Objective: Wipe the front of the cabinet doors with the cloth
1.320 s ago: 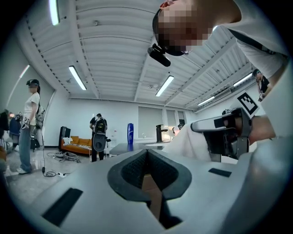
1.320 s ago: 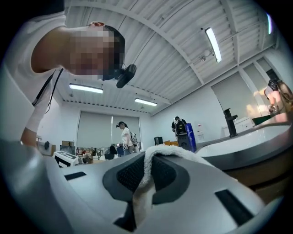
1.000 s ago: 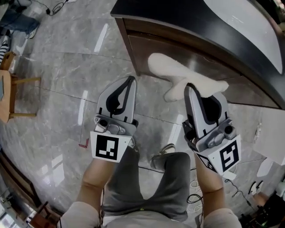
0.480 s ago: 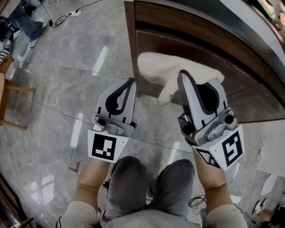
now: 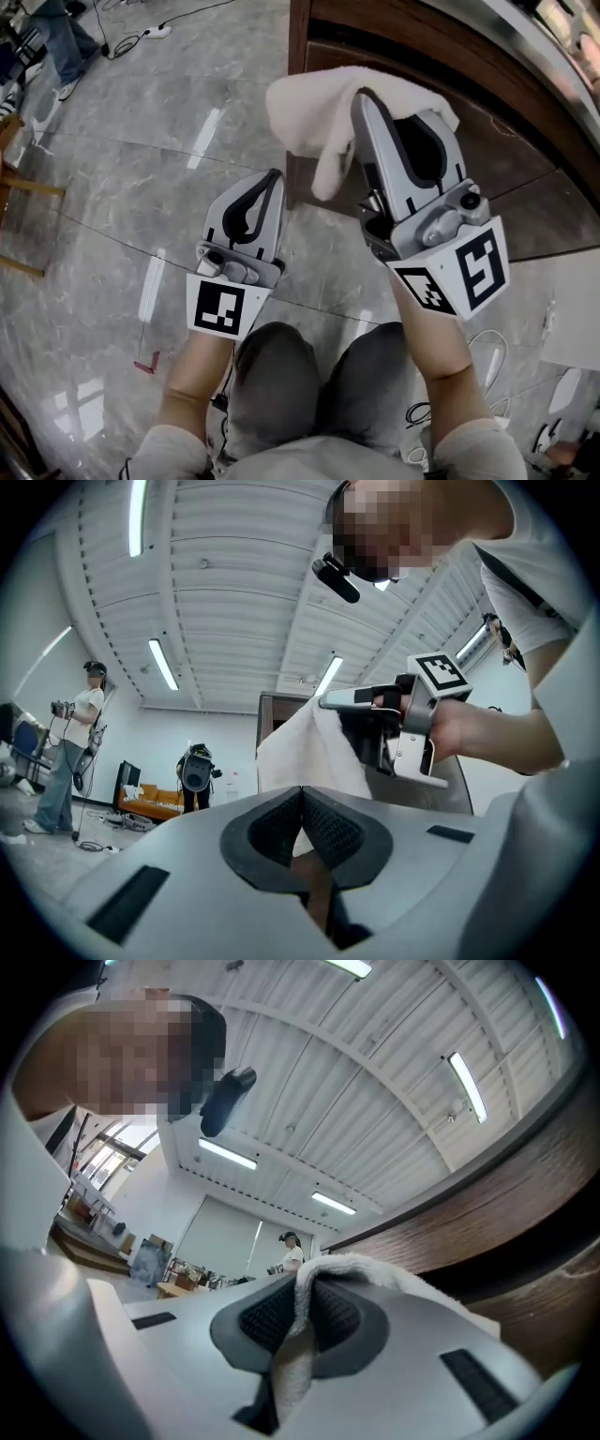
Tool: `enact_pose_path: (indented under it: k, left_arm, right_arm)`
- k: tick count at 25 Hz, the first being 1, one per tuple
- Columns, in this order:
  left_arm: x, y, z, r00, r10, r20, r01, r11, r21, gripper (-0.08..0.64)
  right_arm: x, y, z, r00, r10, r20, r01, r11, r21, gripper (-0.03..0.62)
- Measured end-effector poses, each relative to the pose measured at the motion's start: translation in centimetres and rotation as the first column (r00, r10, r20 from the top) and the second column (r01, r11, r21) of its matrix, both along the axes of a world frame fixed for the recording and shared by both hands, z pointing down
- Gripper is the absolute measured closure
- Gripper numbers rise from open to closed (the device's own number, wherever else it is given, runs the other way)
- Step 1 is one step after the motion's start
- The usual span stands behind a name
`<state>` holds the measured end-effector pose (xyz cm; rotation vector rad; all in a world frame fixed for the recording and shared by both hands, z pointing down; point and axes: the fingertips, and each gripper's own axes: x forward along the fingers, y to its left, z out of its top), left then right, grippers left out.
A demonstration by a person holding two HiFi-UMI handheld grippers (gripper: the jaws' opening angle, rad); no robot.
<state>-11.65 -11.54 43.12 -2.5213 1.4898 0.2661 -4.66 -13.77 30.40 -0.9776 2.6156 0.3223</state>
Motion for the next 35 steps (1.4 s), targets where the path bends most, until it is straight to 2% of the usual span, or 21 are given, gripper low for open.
enact_pose_path:
  k: [7,14,18,23,35]
  left_arm:
    - [-0.6,0.0,-0.8,1.0,0.004,-0.028,-0.003,0.999,0.051,0.543]
    - [-0.5,-0.2,0.4,0.999,0.009,-0.043,-0.007,0.999,0.034,0.543]
    - [-0.3,-0.5,-0.2,0.999,0.005,-0.054,0.0,0.997,0.075,0.543]
    - [2.0,-0.3,0.6,0.998,0.037,-0.049,-0.034,0.998,0.057,0.543]
    - [5.5,-0.4,0.9,0.998,0.051,-0.042,-0.048,0.997,0.057,0.543]
  right_arm:
    - [-0.5,-2.7,0.3,0.997,0.073,-0.018,-0.073,0.997,0.015,0.54]
    - [0.4,-4.5,1.3,0.99,0.123,-0.062,-0.123,0.992,0.011,0.54]
    - [0.7,-4.1,1.2,0.989,0.129,-0.077,-0.127,0.991,0.03,0.54]
    - [3.2,-3.6,0.9,0.989,0.14,-0.052,-0.138,0.99,0.035,0.54]
    - [8.3,-2.6,0.9,0.985,0.166,-0.053,-0.164,0.985,0.052,0.54]
